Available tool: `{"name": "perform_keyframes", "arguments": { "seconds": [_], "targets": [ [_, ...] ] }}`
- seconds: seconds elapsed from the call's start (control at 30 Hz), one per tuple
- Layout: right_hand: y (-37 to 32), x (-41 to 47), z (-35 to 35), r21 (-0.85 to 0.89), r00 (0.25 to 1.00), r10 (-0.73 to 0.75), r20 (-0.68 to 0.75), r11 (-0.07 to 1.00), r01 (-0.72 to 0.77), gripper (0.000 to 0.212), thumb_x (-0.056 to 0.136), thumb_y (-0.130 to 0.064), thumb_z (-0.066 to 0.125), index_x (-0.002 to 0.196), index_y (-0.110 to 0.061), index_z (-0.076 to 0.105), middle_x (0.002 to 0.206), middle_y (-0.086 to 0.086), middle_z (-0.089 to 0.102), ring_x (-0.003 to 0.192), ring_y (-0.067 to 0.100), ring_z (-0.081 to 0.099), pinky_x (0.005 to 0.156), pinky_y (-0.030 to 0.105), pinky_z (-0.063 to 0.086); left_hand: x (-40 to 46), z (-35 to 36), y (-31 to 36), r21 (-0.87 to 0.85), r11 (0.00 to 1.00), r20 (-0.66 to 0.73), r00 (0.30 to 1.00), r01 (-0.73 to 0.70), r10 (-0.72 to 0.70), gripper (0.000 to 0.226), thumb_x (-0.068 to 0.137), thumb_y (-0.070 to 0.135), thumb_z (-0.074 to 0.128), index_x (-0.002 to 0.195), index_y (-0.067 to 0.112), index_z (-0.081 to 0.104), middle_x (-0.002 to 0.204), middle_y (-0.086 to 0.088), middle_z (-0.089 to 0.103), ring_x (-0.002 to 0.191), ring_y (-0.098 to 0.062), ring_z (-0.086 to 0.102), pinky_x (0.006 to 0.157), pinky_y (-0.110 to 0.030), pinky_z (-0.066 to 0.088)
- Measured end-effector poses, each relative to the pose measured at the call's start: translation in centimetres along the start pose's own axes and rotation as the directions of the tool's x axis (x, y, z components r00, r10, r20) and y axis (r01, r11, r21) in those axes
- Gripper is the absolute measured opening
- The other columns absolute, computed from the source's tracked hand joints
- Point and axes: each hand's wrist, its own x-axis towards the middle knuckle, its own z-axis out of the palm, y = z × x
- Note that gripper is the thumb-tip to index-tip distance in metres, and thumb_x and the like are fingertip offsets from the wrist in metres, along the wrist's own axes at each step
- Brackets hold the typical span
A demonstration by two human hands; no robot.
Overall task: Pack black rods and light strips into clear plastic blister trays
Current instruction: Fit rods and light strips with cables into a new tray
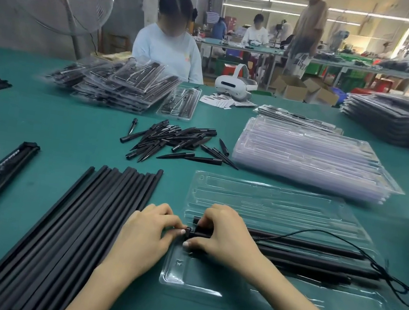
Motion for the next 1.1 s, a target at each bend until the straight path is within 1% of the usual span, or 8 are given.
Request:
{"name": "perform_keyframes", "arguments": {
  "seconds": [0.13,0.3,0.5,0.6,0.8,0.93,1.03,1.1],
  "targets": [
    [0.3,0.3,-0.2,0.057,0.999,-0.004,0.051,0.998,0.001,0.041,0.07,-0.049,0.078,0.088,-0.015,0.064,0.086,-0.003,0.054,0.086,0.013,0.048,0.067,0.024,0.032,0.1,0.0,0.1,-0.086,0.992,-0.009,0.995,0.095,-0.096,0.01,0.087,0.041,0.064,0.083,0.035,0.071,0.085,0.015,0.058,0.088,-0.005,0.048,0.078,-0.025,0.039],
    [0.7,1.8,-1.8,0.148,0.979,0.079,0.189,0.983,-0.108,0.029,0.075,-0.045,0.077,0.082,-0.018,0.072,0.062,-0.014,0.056,0.059,-0.002,0.049,0.049,0.008,0.035,0.5,0.2,0.6,-0.126,0.969,0.06,0.977,0.213,-0.206,0.015,0.084,0.043,0.067,0.071,0.037,0.061,0.086,0.015,0.057,0.092,-0.007,0.048,0.085,-0.033,0.041],
    [-0.2,4.3,-3.1,0.0,0.897,0.142,0.418,0.988,-0.157,0.028,0.069,-0.047,0.081,0.08,-0.024,0.069,0.08,-0.007,0.063,0.073,0.007,0.055,0.06,0.02,0.04,1.9,-0.1,0.8,-0.171,0.904,0.22,0.91,0.391,-0.352,0.027,0.081,0.038,0.07,0.076,0.026,0.046,0.079,0.014,0.059,0.075,-0.007,0.052,0.089,-0.038,0.04],
    [-0.5,4.9,-3.8,-0.042,0.885,0.156,0.439,0.987,-0.153,0.034,0.072,-0.045,0.08,0.09,-0.018,0.074,0.081,-0.004,0.063,0.081,0.011,0.056,0.07,0.022,0.041,2.6,-0.1,0.8,-0.237,0.852,0.299,0.87,0.466,-0.393,0.028,0.08,0.031,0.074,0.078,0.021,0.047,0.075,0.008,0.058,0.075,-0.016,0.051,0.092,-0.042,0.041],
    [-1.8,5.5,-3.9,-0.249,0.874,0.176,0.453,0.966,-0.066,0.053,0.067,-0.05,0.081,0.099,-0.009,0.068,0.099,0.005,0.068,0.102,0.022,0.062,0.088,0.034,0.051,3.3,0.1,0.5,-0.277,0.788,0.344,0.823,0.549,-0.452,0.021,0.081,0.022,0.074,0.085,0.025,0.053,0.061,0.009,0.055,0.075,-0.014,0.051,0.098,-0.041,0.037],
    [-0.9,5.3,-3.8,-0.166,0.874,0.133,0.468,0.984,-0.061,0.035,0.066,-0.047,0.083,0.079,-0.02,0.064,0.083,-0.003,0.063,0.087,0.017,0.06,0.077,0.026,0.047,3.0,0.6,0.6,-0.284,0.792,0.305,0.834,0.541,-0.46,0.019,0.085,0.03,0.068,0.09,0.026,0.05,0.063,0.012,0.055,0.079,-0.012,0.053,0.096,-0.036,0.035],
    [-0.1,4.6,-4.1,-0.048,0.902,0.061,0.428,0.998,-0.044,0.03,0.073,-0.046,0.078,0.084,-0.02,0.069,0.07,-0.008,0.059,0.067,0.006,0.054,0.062,0.02,0.042,2.6,0.8,1.1,-0.199,0.84,0.229,0.858,0.504,-0.46,0.019,0.09,0.043,0.058,0.09,0.028,0.045,0.069,0.012,0.054,0.079,-0.004,0.051,0.081,-0.03,0.026],
    [0.7,3.7,-5.4,0.035,0.941,0.006,0.339,0.999,-0.019,0.022,0.083,-0.043,0.07,0.088,-0.021,0.07,0.068,-0.013,0.06,0.063,-0.001,0.053,0.059,0.014,0.04,2.4,0.8,1.5,-0.145,0.87,0.183,0.877,0.471,-0.444,0.023,0.091,0.044,0.056,0.091,0.025,0.044,0.078,0.011,0.054,0.082,-0.008,0.053,0.083,-0.032,0.029]
  ]
}}
